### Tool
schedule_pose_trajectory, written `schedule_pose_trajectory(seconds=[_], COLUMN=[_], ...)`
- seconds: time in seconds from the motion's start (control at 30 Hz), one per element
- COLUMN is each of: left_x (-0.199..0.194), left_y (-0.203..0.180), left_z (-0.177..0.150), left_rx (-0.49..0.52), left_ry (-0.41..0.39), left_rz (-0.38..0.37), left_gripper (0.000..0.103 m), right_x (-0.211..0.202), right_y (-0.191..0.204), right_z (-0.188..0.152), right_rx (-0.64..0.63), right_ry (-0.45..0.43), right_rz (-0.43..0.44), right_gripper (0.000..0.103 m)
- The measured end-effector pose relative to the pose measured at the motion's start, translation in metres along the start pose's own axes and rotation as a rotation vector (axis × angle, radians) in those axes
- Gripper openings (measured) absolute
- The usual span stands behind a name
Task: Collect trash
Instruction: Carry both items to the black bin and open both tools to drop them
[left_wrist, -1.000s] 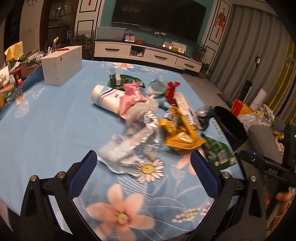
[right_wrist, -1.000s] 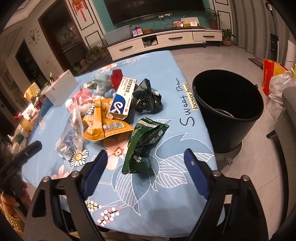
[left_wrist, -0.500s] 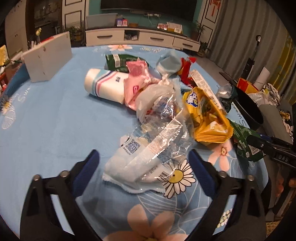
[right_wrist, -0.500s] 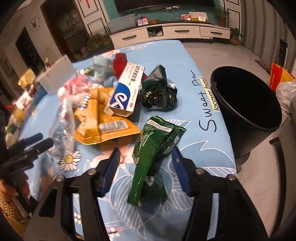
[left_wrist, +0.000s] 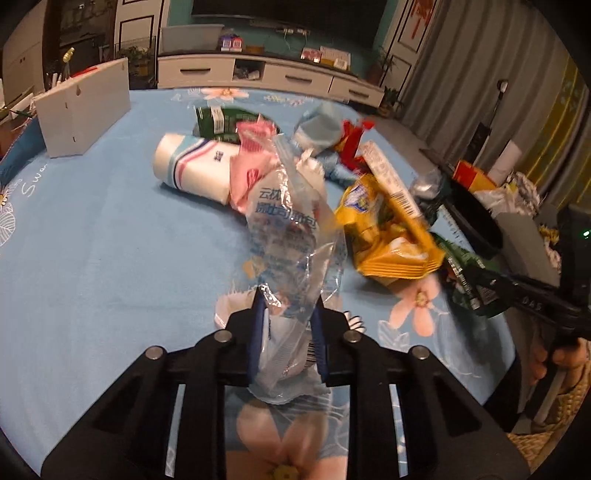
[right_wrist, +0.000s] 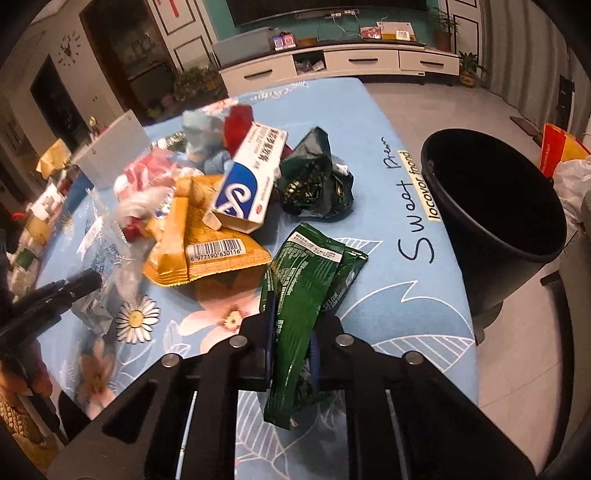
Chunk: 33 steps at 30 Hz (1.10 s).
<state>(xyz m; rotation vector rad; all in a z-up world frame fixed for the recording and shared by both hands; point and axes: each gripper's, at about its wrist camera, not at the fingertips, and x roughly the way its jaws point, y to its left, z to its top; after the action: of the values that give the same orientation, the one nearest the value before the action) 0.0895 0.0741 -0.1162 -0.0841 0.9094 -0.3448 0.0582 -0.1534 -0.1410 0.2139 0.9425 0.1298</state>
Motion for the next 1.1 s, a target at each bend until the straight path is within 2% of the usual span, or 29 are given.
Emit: schedule_pose_trajectory(seconds=[0.27, 0.53, 0.77, 1.1], left_x=[-0.053, -0.076, -0.057, -0.014], left_y=[-0.005, -0.044, -0.096, -0.157], left_z=[0.008, 0.025, 0.041, 0.068], left_rx=[-0.02, 0.039, 0.113, 0.163], left_ry=[-0.12, -0.177, -0.152, -0.105], left_rz=[-0.005, -0.058, -0.116, -0.199], left_gripper=[0.024, 0.024, 0.024, 0.024], right_x=[-0.035, -0.058, -0.07, -0.083], right_y=[0.003, -0.002, -0.034, -0.101], right_z=[0.0, 0.001, 0.003, 0.007], right_rx=[0.001, 0.01, 0.077, 0.22], right_ry=[-0.082, -0.151, -0.202, -0.279], right_rz=[0.056, 0.08, 0.051, -0.009], right_gripper=[0.015, 0.015, 0.015, 0.015])
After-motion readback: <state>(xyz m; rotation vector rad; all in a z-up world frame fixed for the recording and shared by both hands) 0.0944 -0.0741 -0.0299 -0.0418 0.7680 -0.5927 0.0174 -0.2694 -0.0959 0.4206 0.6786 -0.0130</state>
